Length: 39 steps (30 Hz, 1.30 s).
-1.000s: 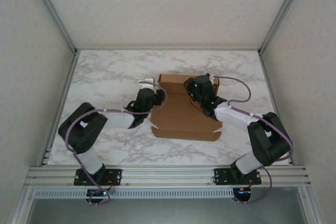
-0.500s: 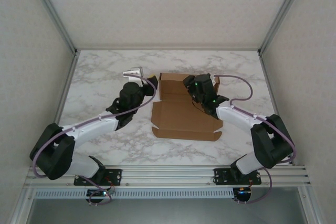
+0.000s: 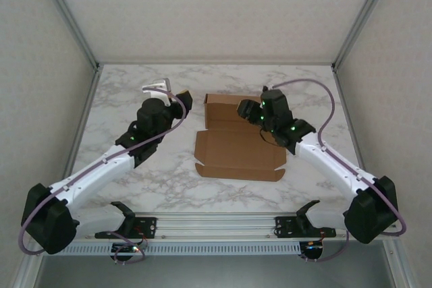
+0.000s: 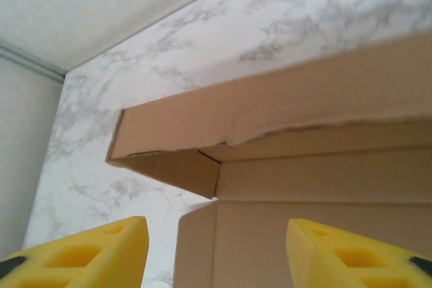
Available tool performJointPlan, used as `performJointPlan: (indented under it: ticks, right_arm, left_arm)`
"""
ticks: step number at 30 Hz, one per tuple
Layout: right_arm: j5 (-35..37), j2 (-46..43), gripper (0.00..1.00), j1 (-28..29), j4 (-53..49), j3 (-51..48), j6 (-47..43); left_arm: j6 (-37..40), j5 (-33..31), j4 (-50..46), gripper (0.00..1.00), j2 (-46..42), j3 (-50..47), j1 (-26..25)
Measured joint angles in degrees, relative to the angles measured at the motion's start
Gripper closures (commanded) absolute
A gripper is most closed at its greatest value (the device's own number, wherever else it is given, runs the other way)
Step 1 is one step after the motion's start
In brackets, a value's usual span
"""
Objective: Fold the paper box
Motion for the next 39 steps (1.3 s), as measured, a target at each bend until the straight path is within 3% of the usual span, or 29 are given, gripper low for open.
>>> performJointPlan:
  ticks: [2, 4, 6, 10, 15, 18, 30, 39]
  right_arm:
    - [2.8, 1.5, 0.37, 1.0, -5.4, 7.3, -8.7]
    - [7.3, 3.7, 0.21, 2.2, -8.7, 14.0, -17.4]
    - [13.3, 6.1, 0.15, 3.5, -9.7, 17.9, -27.9]
    - [20.5, 10.0, 0.15, 5.3, -8.9, 16.7, -47.5]
    - [20.0, 13.2, 0.14, 5.8, -8.7, 13.9, -67.7]
    - [19.9, 14.3, 0.15, 5.8, -7.8, 13.8, -75.3]
    - [20.7, 25.1, 0.19, 3.8, -7.2, 18.3, -81.9]
    - [18.5, 32.3, 0.29, -2.9, -9.7, 28.6, -77.2]
  left_arm:
    - [0.2, 0.2, -1.3, 0.38, -0.9, 0.0, 0.0]
    - [0.4, 0.2, -2.0, 0.38, -1.7, 0.0, 0.0]
    - [0.7, 0.2, -2.1, 0.38, -2.6, 0.0, 0.0]
    - [0.9, 0.8, -2.1, 0.38, -3.7, -0.1, 0.0]
    - [0.9, 1.5, -1.7, 0.37, -4.6, -1.4, 0.0]
    - [0.9, 1.9, -1.6, 0.36, -5.2, -2.4, 0.0]
    - [0.8, 2.1, -0.8, 0.35, -6.5, -2.8, 0.0]
    - [0.8, 2.1, -0.6, 0.34, -6.5, -3.0, 0.0]
